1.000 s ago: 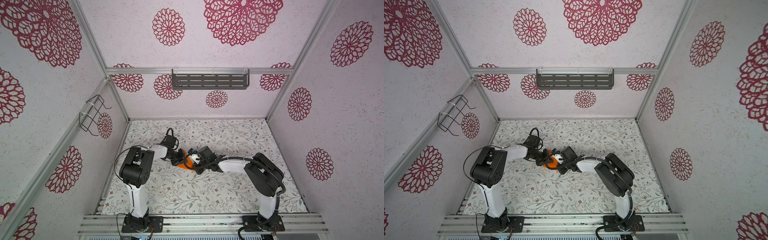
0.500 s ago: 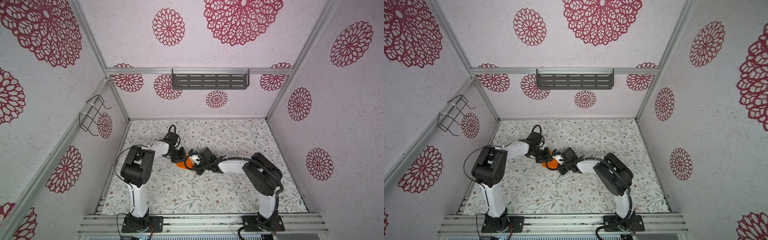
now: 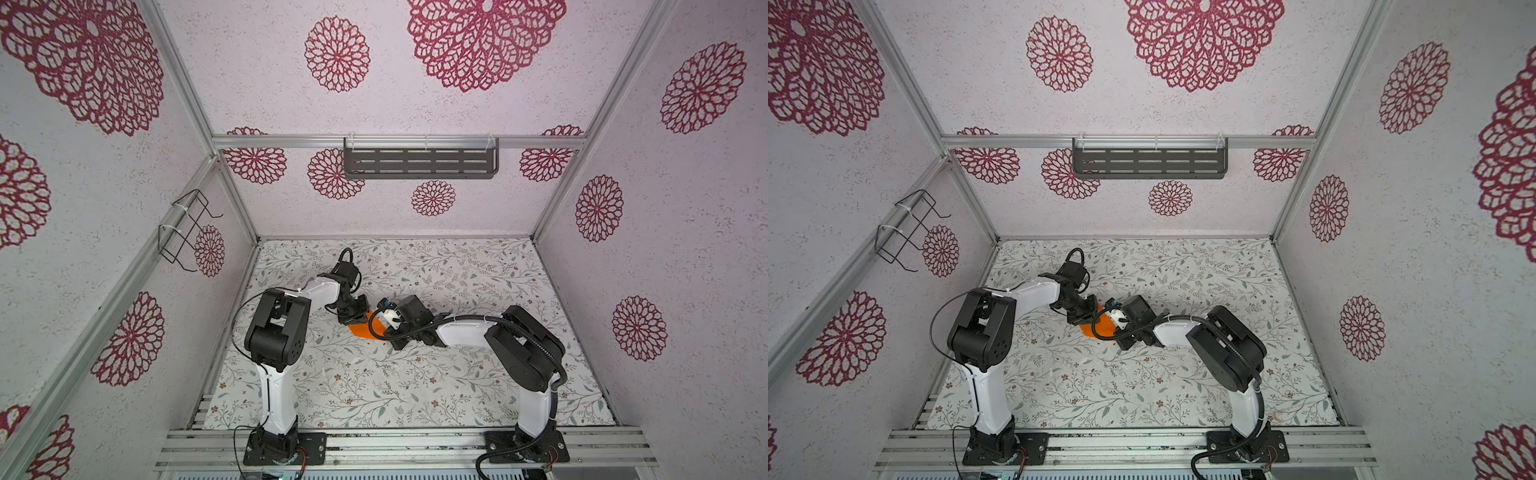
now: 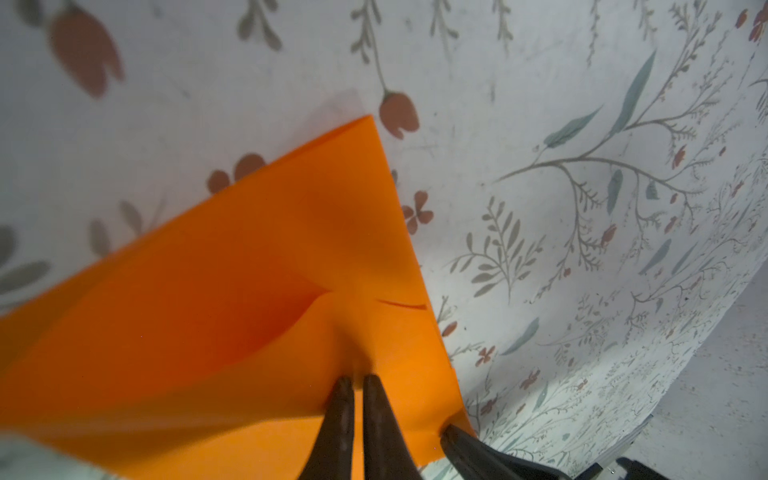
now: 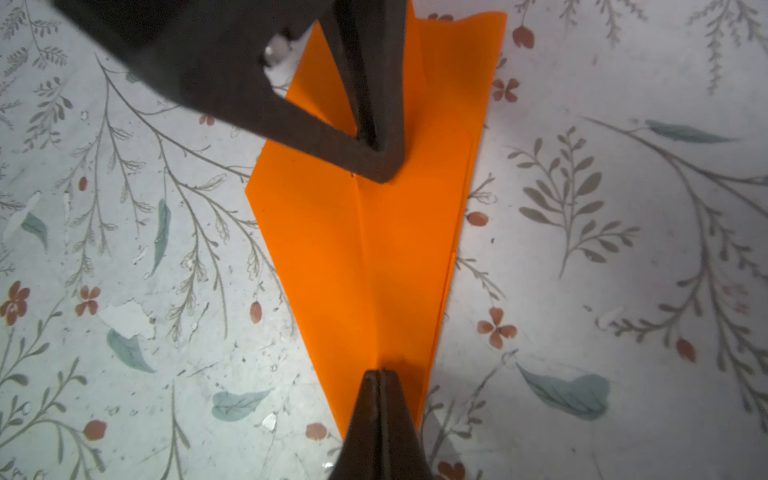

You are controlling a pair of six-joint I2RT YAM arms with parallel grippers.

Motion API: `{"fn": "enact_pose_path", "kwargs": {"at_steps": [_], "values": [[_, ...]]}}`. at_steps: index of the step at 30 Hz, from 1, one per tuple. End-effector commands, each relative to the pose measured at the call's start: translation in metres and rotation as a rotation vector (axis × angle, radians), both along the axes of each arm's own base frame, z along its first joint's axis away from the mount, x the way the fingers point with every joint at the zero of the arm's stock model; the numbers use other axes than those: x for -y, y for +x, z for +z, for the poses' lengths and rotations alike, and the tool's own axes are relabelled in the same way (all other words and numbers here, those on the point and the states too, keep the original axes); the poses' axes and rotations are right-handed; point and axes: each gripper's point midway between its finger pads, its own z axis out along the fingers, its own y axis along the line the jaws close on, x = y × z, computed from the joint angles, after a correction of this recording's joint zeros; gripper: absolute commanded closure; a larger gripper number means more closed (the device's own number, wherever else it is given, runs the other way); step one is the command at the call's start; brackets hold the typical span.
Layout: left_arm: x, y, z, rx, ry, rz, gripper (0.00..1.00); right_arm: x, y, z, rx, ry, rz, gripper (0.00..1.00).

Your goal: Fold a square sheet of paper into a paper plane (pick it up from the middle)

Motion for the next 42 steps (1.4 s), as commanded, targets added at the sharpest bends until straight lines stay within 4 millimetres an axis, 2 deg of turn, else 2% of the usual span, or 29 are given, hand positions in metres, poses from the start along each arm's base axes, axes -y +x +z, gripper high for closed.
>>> {"fn": "enact_pose_path", "kwargs": {"at_steps": [1, 22, 29, 32, 37, 42], "values": [[-0.011, -0.004, -0.008, -0.015, 0.080, -0.039, 0.89, 0.020, -0.011, -0.032, -0.078, -0.093, -0.041, 0.96], [-0.060, -0.007, -0.017, -0.043, 0.385, -0.171, 0.90, 0.024, -0.012, -0.036, -0.095, -0.100, -0.058, 0.97], [-0.086, 0.001, -0.022, -0.051, 0.521, -0.132, 0.90, 0.026, -0.013, -0.039, -0.100, -0.105, -0.059, 0.97], [-0.088, 0.006, -0.024, -0.049, 0.528, -0.117, 0.90, 0.027, -0.013, -0.039, -0.103, -0.103, -0.063, 0.97], [-0.085, 0.017, -0.010, -0.008, 0.517, -0.098, 0.90, 0.028, -0.014, -0.039, -0.103, -0.105, -0.066, 0.97], [-0.075, 0.022, 0.030, 0.089, 0.432, -0.066, 0.87, 0.028, -0.015, -0.039, -0.108, -0.103, -0.068, 0.97]]}}
